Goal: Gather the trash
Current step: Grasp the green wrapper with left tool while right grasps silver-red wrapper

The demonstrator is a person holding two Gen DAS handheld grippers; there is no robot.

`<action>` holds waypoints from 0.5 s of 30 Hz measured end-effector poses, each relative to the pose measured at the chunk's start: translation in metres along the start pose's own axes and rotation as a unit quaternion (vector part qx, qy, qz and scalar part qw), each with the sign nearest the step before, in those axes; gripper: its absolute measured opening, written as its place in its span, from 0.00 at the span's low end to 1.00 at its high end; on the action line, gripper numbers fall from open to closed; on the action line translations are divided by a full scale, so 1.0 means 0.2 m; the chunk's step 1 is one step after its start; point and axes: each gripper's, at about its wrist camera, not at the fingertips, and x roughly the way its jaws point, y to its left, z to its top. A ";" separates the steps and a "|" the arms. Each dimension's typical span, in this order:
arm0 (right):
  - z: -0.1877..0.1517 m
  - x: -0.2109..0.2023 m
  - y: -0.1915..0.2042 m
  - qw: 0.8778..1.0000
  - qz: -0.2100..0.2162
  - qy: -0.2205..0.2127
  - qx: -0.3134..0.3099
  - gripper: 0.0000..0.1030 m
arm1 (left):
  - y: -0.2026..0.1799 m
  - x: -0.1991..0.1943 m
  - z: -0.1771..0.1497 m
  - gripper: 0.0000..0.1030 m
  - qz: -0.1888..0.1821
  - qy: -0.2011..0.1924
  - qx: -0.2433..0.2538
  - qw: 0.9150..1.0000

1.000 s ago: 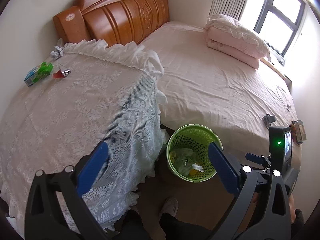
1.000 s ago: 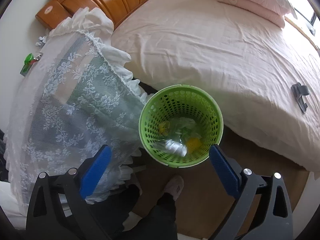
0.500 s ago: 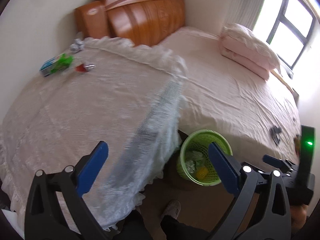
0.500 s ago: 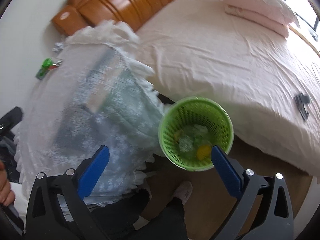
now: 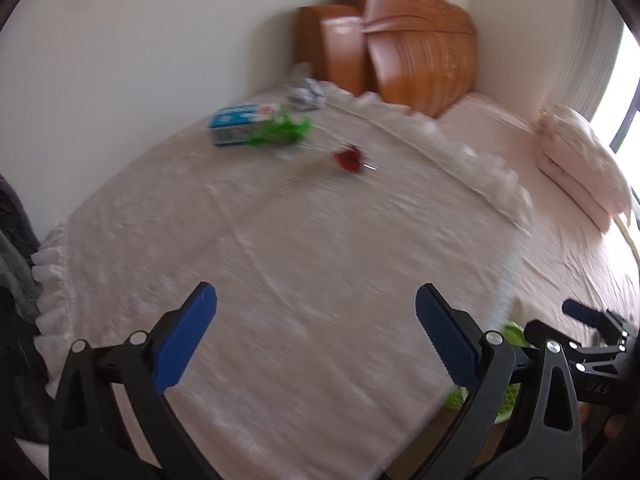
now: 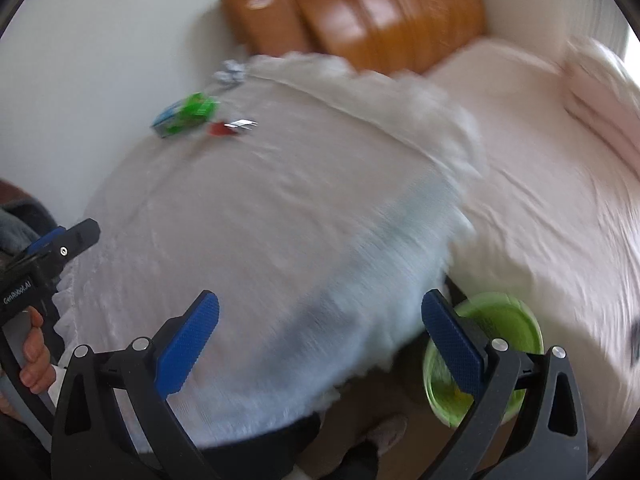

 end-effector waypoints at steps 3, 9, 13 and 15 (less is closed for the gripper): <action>0.21 0.19 0.19 0.999 0.005 -0.004 -0.041 0.98 | 0.17 0.10 0.11 0.93 0.010 0.000 -0.008 1.000; 0.53 0.53 0.44 0.996 -0.004 -0.021 -0.090 0.98 | 0.38 0.29 0.27 0.93 0.023 -0.002 -0.018 1.000; 0.67 0.72 0.49 0.994 -0.021 -0.015 -0.103 0.98 | 0.48 0.39 0.35 0.93 0.020 -0.002 -0.034 0.999; 0.73 0.81 0.49 0.995 -0.026 -0.009 -0.100 0.97 | 0.52 0.44 0.38 0.93 0.019 0.001 -0.039 0.999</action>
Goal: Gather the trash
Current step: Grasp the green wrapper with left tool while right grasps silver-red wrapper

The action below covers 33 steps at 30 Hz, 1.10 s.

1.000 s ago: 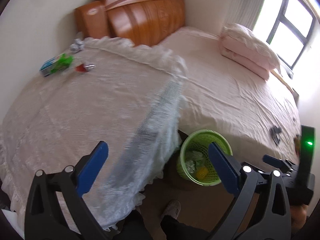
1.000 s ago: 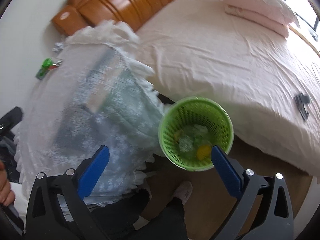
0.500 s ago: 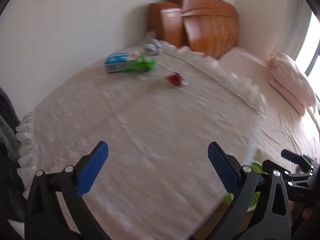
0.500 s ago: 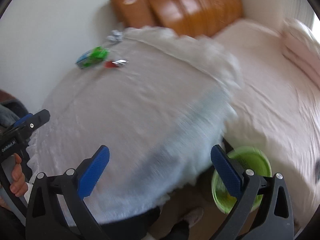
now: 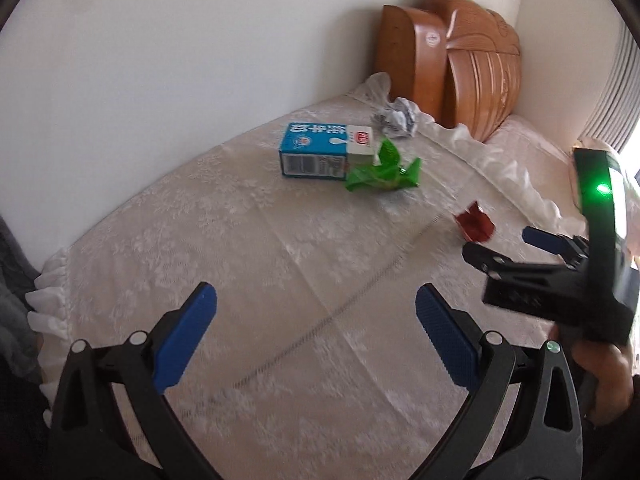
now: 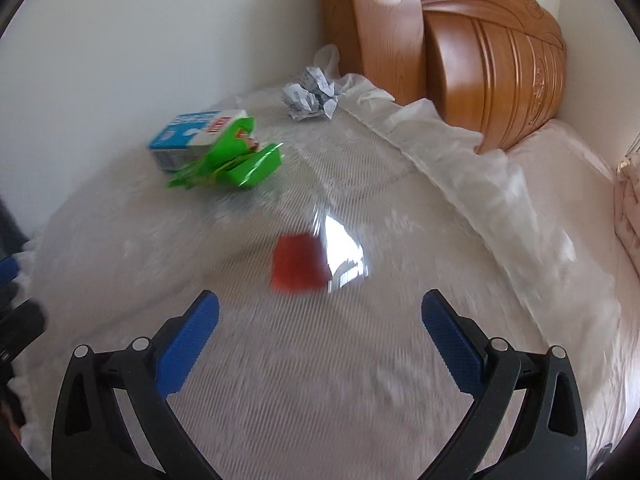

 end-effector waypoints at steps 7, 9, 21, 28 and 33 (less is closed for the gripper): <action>0.05 0.09 -0.04 1.000 -0.007 0.022 0.002 0.43 | -0.04 0.13 0.08 0.93 -0.021 0.005 0.014 1.000; 0.05 0.08 -0.06 1.000 -0.005 0.023 0.009 0.35 | -0.08 0.16 0.12 0.93 -0.030 -0.001 0.022 0.999; -0.22 -0.36 -0.34 0.996 0.013 -0.008 0.085 0.33 | -0.39 0.60 0.37 0.93 -0.005 -0.001 0.051 0.999; -0.41 -0.57 -0.47 0.993 0.003 -0.014 0.117 0.33 | -0.48 0.74 0.41 0.81 0.022 0.011 0.063 0.998; -0.52 -0.64 -0.51 0.992 0.002 -0.009 0.129 0.33 | -0.48 0.74 0.40 0.74 0.034 0.004 0.053 0.998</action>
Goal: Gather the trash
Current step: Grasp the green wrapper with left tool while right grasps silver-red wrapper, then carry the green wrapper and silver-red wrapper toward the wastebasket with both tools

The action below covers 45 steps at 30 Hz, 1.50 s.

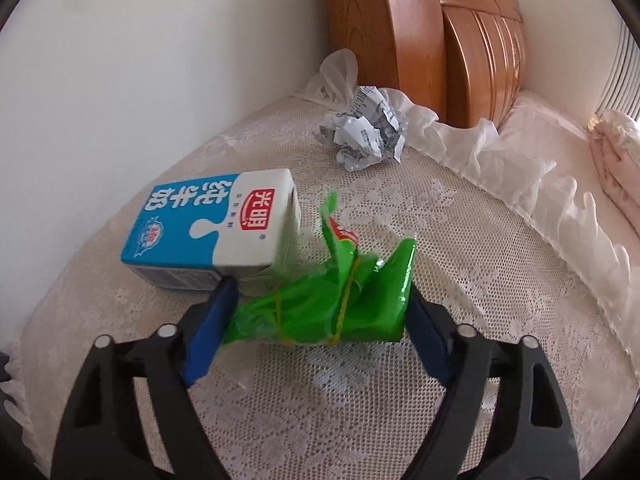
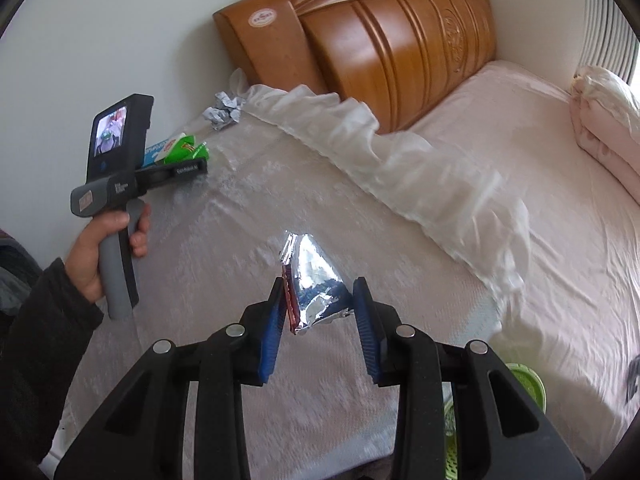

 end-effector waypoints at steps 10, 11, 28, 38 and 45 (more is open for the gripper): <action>-0.13 -0.21 -0.06 1.000 0.007 -0.006 -0.002 0.33 | -0.05 -0.46 -0.21 0.73 0.013 -0.019 0.025 0.999; -0.15 -0.25 -0.07 1.000 0.011 -0.010 0.000 0.33 | -0.05 -0.53 -0.23 0.73 0.012 -0.021 0.026 0.999; -0.70 -0.89 -0.61 0.996 -0.029 -0.058 0.067 0.33 | -0.66 -1.58 -0.84 0.73 -0.133 -0.068 0.069 0.986; -0.98 -1.12 -0.97 0.987 -0.082 -0.068 0.121 0.33 | -1.14 -1.73 -1.10 0.73 -0.207 -0.061 0.149 0.965; -1.07 -1.23 -1.14 0.980 -0.106 -0.080 0.149 0.33 | -1.46 -1.71 -1.20 0.73 -0.232 -0.029 0.214 0.948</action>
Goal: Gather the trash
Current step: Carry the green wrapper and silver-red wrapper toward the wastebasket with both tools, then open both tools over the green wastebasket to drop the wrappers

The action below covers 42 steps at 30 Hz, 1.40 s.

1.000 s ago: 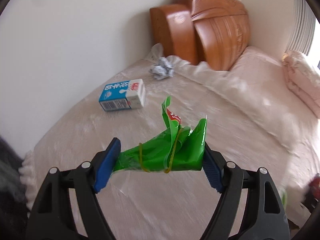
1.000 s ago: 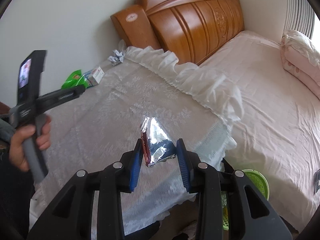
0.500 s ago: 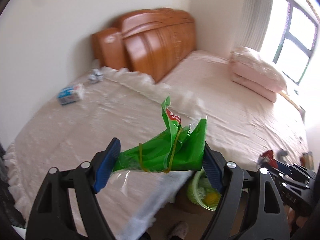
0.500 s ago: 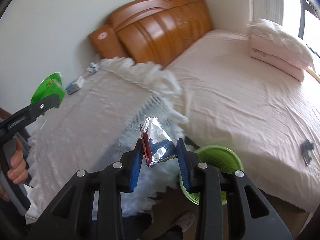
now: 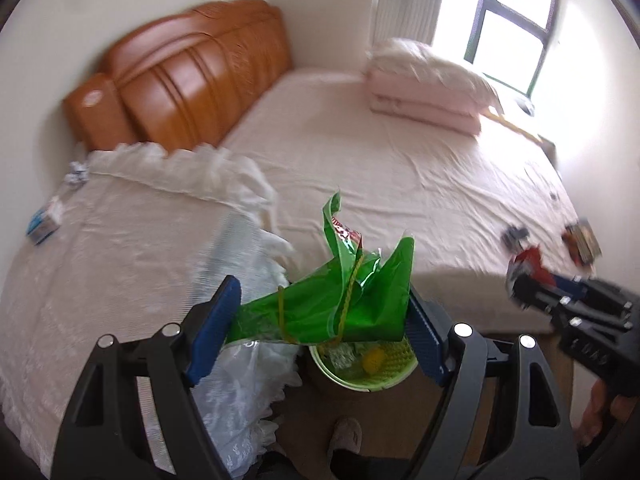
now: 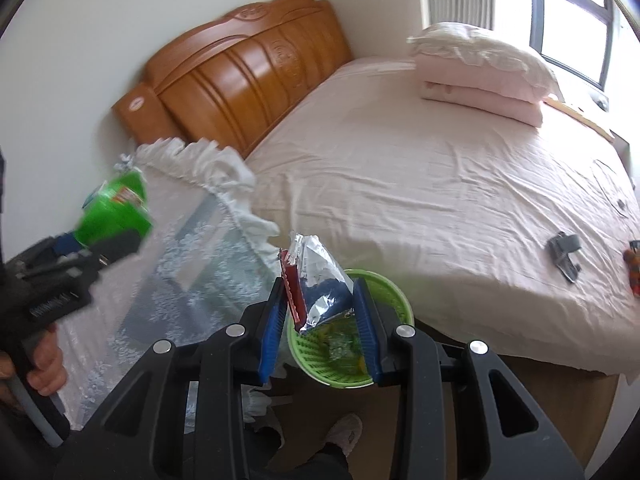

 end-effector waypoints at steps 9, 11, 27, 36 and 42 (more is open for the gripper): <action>-0.03 -0.03 -0.18 0.999 -0.025 0.004 0.028 0.34 | -0.28 0.36 -0.05 0.74 -0.039 0.081 0.060 0.994; -0.04 -0.03 -0.20 0.999 -0.026 0.006 0.030 0.34 | -0.32 0.41 -0.07 0.76 -0.044 0.095 0.059 0.993; -0.09 0.03 -0.14 0.999 -0.014 0.024 0.017 0.35 | -0.29 0.35 -0.10 0.90 -0.018 0.091 0.044 0.995; -0.13 0.41 -0.12 0.995 0.006 0.094 0.007 0.35 | -0.04 0.13 -0.08 0.90 0.039 0.039 -0.017 0.998; -0.19 0.69 -0.09 0.990 -0.006 0.142 -0.007 0.72 | 0.15 -0.03 -0.10 0.93 0.091 0.011 -0.062 0.994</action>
